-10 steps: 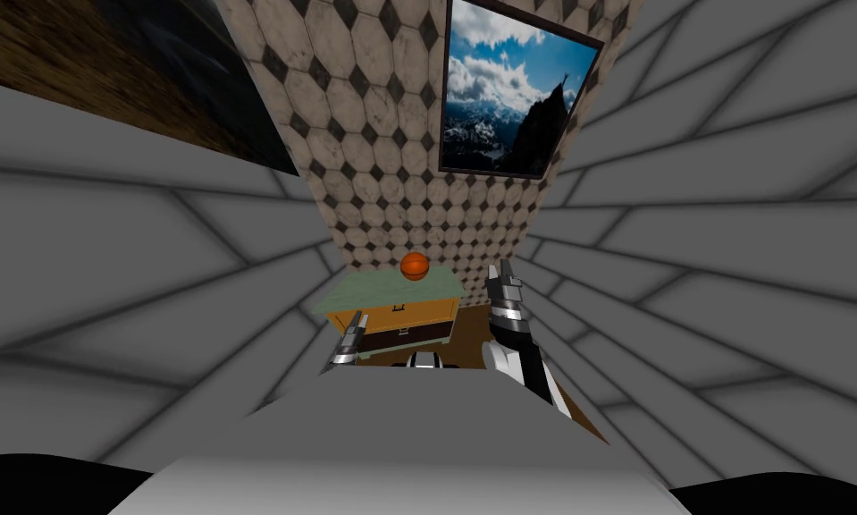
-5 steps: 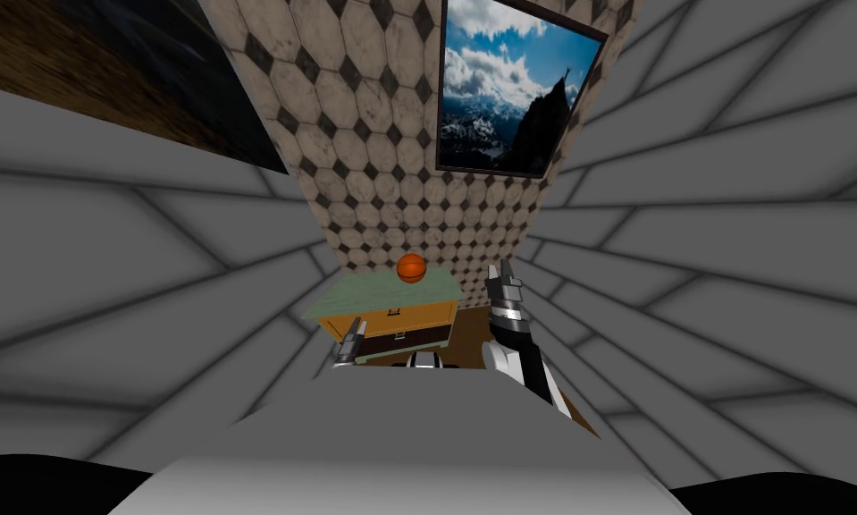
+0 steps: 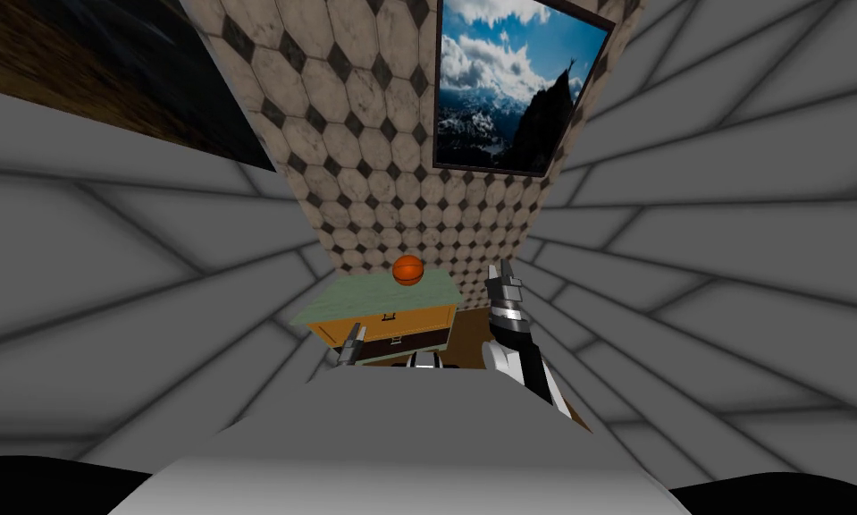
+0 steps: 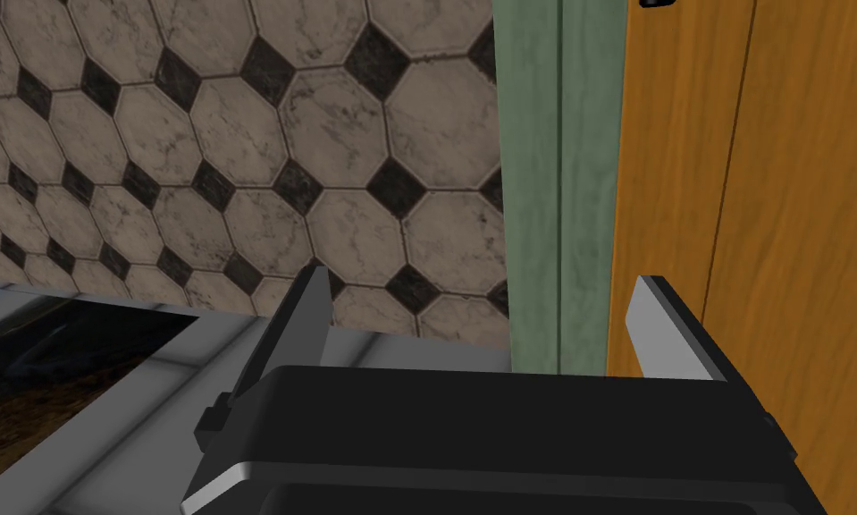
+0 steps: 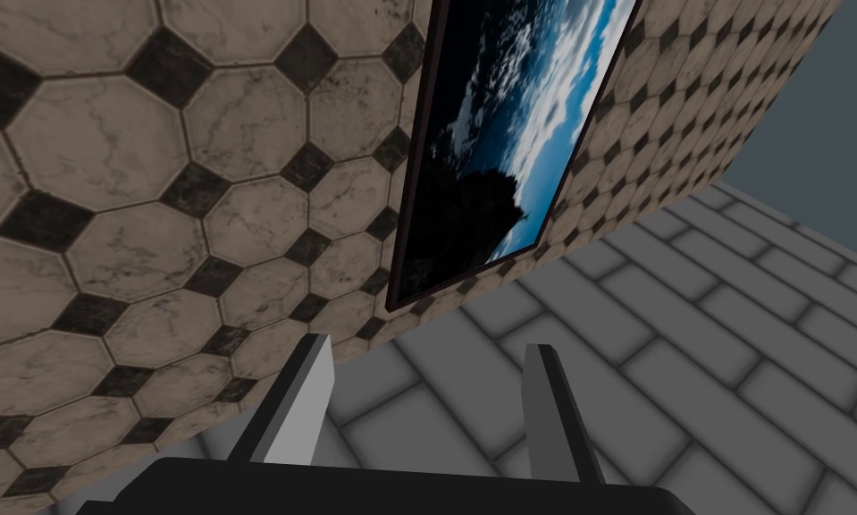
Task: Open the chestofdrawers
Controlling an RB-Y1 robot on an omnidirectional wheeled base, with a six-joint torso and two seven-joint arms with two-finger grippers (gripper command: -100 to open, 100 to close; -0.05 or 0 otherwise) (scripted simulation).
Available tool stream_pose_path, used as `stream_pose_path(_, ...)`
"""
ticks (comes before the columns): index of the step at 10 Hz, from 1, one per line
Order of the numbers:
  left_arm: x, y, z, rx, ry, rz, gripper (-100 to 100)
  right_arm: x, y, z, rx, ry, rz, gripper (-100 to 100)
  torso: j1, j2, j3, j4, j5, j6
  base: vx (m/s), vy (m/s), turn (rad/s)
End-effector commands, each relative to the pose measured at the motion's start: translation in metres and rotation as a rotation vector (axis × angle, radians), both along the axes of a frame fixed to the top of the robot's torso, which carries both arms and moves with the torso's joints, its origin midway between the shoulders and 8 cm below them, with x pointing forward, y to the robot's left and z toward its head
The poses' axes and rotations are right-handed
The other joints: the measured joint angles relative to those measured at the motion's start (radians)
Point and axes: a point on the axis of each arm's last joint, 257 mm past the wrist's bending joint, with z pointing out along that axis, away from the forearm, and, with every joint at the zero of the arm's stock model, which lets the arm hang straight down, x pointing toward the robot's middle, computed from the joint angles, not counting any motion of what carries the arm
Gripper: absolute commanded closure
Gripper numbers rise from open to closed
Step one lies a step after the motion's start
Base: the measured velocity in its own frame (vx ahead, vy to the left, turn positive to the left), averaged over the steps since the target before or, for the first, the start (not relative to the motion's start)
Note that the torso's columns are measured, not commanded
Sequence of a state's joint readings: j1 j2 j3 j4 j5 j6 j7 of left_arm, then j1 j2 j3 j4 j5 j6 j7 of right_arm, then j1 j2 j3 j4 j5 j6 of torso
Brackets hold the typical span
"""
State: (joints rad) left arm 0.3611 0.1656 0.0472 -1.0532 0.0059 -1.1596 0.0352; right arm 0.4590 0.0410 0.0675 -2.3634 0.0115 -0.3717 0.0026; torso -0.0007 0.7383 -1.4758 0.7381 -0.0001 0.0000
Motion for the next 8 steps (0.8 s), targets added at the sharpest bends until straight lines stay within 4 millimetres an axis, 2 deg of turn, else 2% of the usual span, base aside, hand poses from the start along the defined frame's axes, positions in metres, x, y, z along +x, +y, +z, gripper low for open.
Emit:
stream_pose_path(1, -0.009, -0.002, -0.012, -0.011, 0.011, 0.009, -100, 0.000, 0.000, 0.000, 0.000, 0.000, 0.000, 0, 0.001, 0.000, 0.000, 0.000, 0.000, 0.000, 0.071, -0.033, -0.005)
stream_pose_path(5, -0.022, -0.005, -0.031, -0.032, 0.043, 0.025, -100, 0.000, 0.000, 0.000, 0.000, 0.000, 0.000, 0, 0.001, 0.000, 0.000, 0.000, 0.000, 0.000, 0.049, -0.034, -0.003)
stream_pose_path(8, -0.036, -0.017, -0.050, -0.075, 0.067, 0.045, -100, 0.000, 0.000, 0.000, 0.000, 0.000, 0.000, 0, 0.000, -0.002, -0.001, -0.001, 0.000, 0.000, 0.084, -0.049, -0.006)
